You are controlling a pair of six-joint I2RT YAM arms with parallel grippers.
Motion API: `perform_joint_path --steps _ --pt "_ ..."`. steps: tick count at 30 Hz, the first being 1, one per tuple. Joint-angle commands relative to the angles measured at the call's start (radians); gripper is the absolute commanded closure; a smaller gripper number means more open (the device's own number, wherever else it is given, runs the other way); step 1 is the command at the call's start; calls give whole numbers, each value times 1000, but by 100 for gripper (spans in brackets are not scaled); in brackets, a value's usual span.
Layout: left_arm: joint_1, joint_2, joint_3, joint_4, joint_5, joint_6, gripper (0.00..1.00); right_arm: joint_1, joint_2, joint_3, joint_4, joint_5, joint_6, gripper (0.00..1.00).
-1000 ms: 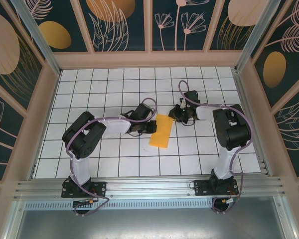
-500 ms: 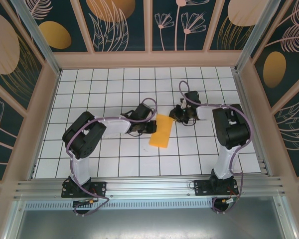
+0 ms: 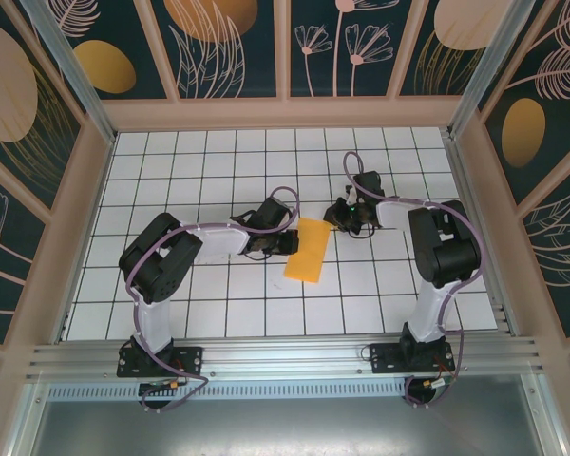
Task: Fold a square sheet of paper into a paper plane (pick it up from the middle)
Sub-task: First fold the paper in half at the center of the table.
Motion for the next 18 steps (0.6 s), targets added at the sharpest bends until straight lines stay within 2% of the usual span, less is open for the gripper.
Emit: perform_joint_path --steps 1,6,9,18 --pt "-6 50 -35 -134 -50 9 100 -4 28 -13 6 30 12 84" --pt "-6 47 -40 -132 -51 9 100 1 66 7 -66 124 -15 84" --pt "-6 41 -48 -127 -56 4 100 6 55 23 -99 136 -29 84" --pt "-6 40 -55 -121 -59 -1 100 42 -154 -35 -63 46 2 83"
